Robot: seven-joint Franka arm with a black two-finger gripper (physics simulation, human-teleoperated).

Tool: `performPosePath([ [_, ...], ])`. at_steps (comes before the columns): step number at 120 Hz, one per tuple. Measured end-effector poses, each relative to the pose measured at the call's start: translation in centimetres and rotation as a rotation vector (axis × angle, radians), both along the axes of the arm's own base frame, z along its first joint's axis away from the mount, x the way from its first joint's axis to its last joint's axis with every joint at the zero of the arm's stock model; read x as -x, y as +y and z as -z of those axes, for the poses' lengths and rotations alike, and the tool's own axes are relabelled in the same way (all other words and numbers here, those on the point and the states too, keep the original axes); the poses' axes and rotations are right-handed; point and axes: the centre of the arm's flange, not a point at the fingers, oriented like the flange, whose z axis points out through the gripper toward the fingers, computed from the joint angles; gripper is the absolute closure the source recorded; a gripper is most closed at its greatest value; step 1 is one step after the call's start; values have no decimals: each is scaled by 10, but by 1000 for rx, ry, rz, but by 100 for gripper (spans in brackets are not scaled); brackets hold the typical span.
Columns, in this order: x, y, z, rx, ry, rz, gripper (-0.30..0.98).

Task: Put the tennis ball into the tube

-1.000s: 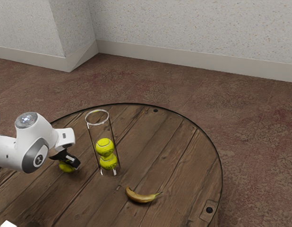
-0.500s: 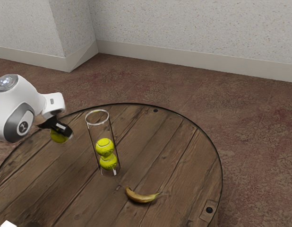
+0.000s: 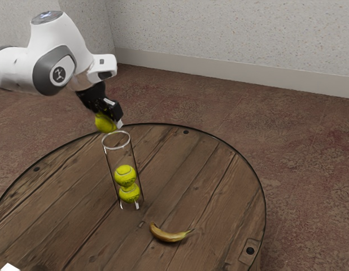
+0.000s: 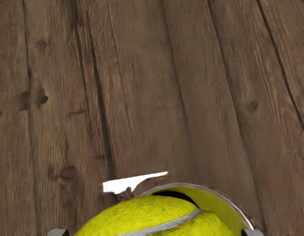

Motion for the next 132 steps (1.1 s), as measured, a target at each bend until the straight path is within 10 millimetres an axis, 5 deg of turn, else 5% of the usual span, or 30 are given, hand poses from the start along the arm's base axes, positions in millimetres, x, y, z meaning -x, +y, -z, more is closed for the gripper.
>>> performPosePath([
  [42,-9,-19,25,41,72,15,30],
  [72,-7,-20,22,45,68,14,10],
  [112,-2,-22,13,36,59,17,2],
  [120,-2,-23,-8,32,60,21,2],
  [132,-8,-20,-90,13,10,22,1],
])
